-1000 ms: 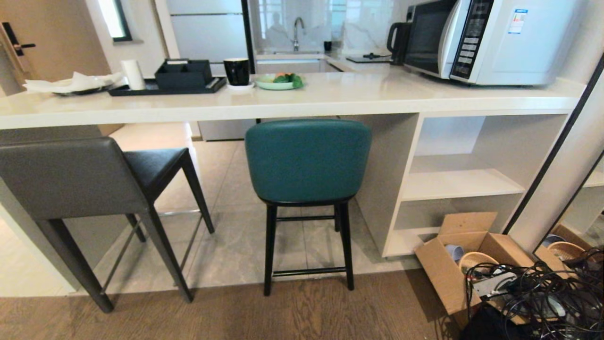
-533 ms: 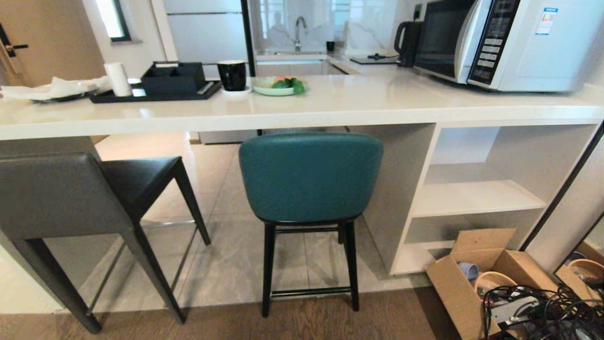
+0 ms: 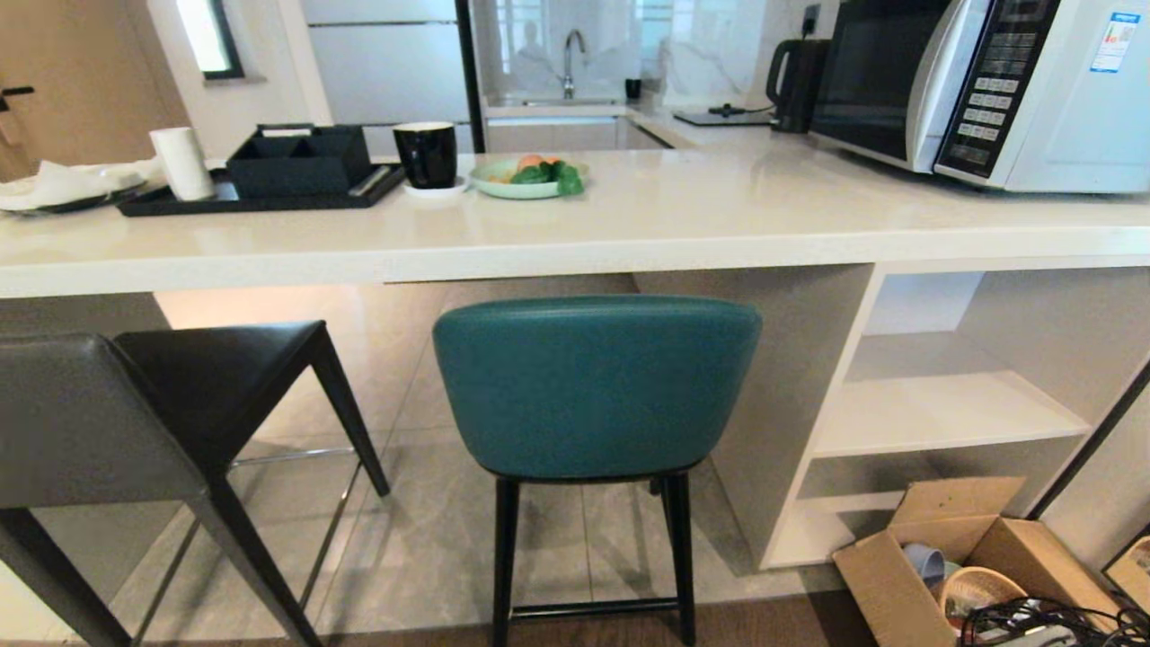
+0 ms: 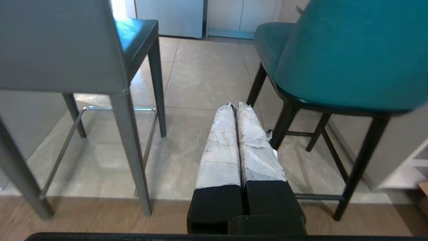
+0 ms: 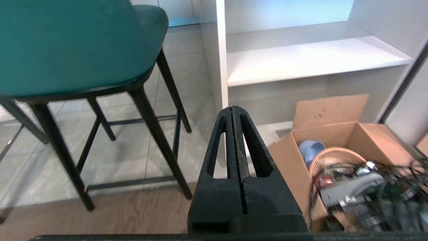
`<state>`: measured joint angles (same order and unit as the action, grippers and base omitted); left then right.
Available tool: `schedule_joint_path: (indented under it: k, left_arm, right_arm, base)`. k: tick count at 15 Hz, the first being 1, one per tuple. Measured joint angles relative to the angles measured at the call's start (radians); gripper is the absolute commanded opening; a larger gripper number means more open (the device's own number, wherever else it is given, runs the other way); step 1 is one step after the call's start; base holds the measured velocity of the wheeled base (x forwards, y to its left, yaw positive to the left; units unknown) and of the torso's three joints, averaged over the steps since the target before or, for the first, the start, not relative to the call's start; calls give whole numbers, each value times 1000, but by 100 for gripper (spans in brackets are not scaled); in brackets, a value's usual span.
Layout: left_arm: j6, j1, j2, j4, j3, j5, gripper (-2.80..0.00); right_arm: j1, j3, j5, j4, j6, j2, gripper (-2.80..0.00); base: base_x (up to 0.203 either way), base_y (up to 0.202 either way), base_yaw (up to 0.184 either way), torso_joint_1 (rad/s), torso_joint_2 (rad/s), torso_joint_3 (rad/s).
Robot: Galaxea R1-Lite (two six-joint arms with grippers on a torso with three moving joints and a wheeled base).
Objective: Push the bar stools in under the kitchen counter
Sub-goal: Pull the blue chair out from under the dining table
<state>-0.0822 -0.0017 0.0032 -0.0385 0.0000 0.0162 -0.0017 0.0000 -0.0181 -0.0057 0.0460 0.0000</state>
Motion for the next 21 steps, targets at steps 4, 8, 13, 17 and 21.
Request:
schedule_joint_path:
  k: [4, 8, 13, 17, 21]
  left_arm:
    - [-1, 0, 0, 0, 0, 0, -280]
    - [-1, 0, 0, 0, 0, 0, -280]
    - [-1, 0, 0, -1, 0, 0, -280]
    - [-1, 0, 0, 0, 0, 0, -280]
    - [3, 0, 0, 0, 0, 2, -280]
  right_arm:
    - [0, 0, 0, 0, 0, 0, -280]
    - [0, 0, 0, 1, 0, 0, -280]
    - [0, 0, 0, 0, 0, 0, -280]
    - [0, 0, 0, 1, 0, 0, -280]
    - [1, -1, 6, 1, -25, 0, -280]
  base:
    - [193, 0, 2, 2, 1, 2]
    - [197, 0, 3, 3, 5, 2]
    - [96, 0, 3, 3, 1, 0]
    - [0, 0, 0, 0, 0, 0]
    - [0, 0, 0, 0, 0, 0]
